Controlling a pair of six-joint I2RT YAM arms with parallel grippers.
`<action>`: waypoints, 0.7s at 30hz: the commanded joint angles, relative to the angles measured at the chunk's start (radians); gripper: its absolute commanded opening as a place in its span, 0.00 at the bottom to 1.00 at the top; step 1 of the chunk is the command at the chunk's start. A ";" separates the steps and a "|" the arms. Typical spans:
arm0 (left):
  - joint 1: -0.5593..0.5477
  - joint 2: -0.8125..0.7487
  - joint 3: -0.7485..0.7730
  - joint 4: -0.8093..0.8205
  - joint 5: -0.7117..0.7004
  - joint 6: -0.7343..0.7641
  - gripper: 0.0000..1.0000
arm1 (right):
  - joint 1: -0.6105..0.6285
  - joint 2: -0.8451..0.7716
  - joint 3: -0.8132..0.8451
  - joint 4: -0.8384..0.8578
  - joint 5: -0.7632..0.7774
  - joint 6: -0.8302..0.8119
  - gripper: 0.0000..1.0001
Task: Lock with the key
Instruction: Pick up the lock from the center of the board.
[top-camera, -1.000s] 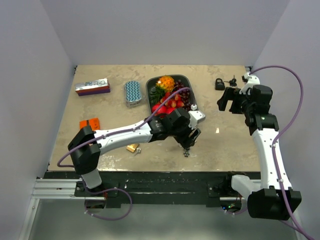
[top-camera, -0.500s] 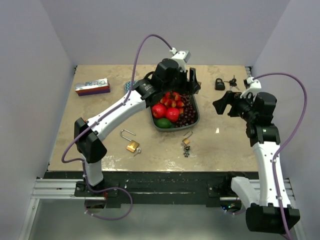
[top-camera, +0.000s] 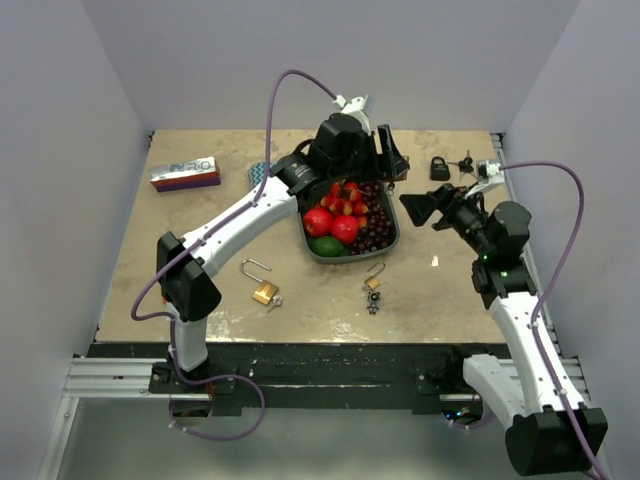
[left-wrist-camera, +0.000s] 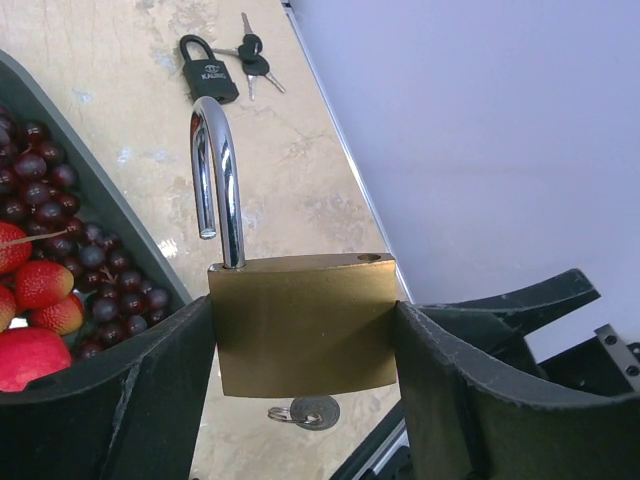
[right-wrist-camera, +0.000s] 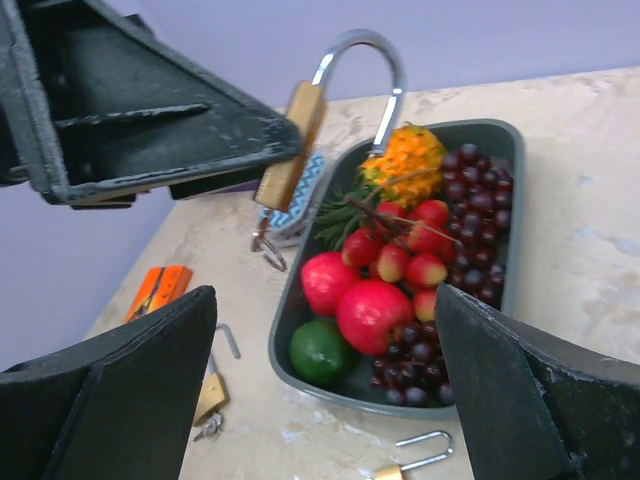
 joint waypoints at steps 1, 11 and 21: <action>0.011 -0.025 0.064 0.114 0.009 -0.082 0.00 | 0.083 0.031 0.050 0.149 0.056 0.018 0.93; 0.016 -0.014 0.047 0.143 0.052 -0.171 0.00 | 0.227 0.109 0.073 0.246 0.353 -0.034 0.78; 0.022 -0.018 0.023 0.180 0.077 -0.249 0.00 | 0.278 0.192 0.095 0.276 0.439 -0.059 0.56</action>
